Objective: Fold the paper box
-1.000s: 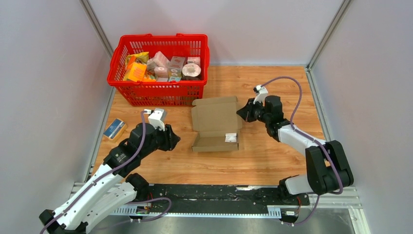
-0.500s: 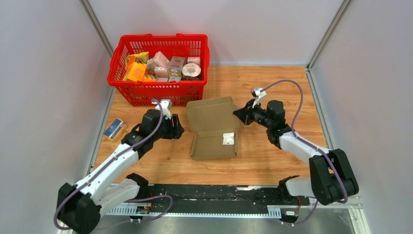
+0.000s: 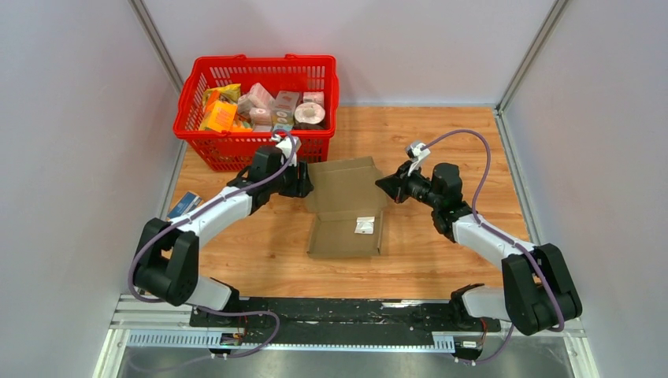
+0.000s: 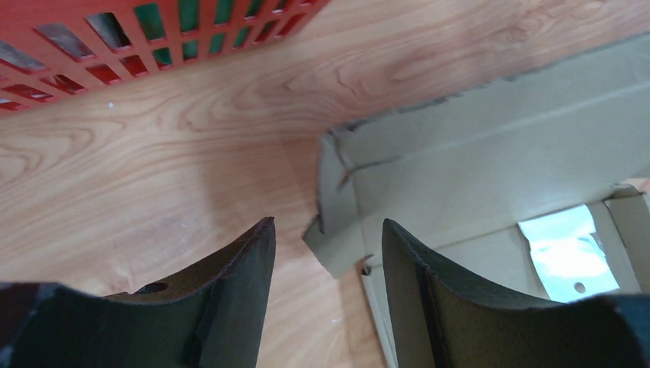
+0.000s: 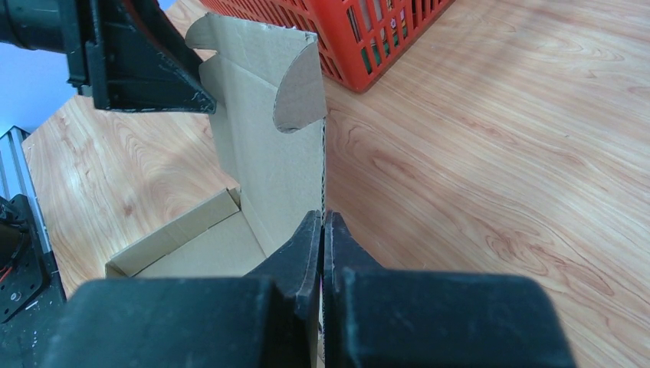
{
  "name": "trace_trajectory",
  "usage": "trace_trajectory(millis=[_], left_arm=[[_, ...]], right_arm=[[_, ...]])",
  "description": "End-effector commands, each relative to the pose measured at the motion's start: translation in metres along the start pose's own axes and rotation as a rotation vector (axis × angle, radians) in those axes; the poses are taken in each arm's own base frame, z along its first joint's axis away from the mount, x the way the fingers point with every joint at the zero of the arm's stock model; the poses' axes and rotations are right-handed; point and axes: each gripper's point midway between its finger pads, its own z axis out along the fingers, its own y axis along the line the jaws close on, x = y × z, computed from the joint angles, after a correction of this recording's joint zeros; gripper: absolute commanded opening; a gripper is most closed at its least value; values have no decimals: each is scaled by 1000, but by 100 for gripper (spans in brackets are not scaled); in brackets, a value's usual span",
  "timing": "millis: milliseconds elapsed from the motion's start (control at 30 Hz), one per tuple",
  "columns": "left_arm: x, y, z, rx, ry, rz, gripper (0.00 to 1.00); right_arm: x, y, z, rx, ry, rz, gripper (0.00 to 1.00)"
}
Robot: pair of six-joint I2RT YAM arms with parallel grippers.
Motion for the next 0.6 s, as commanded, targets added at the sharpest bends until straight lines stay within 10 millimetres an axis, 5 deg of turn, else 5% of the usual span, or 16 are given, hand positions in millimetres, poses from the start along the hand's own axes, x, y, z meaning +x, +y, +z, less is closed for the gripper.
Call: trace_trajectory(millis=[0, 167, 367, 500, 567], left_arm=[[-23, 3, 6, 36, -62, 69, 62], [-19, -18, 14, 188, -34, 87, 53], [-19, -28, 12, 237, -51, 62, 29], [-23, -28, 7, 222, -69, 68, 4], [-29, -26, 3, 191, -82, 94, 0]], right_arm=[[-15, 9, -1, -39, -53, -61, 0], [-13, 9, -1, -40, -51, -62, 0], [-14, 9, 1, -36, -47, -58, 0], [-16, 8, 6, 22, -22, -58, 1], [-11, 13, 9, 50, 24, -55, 9]])
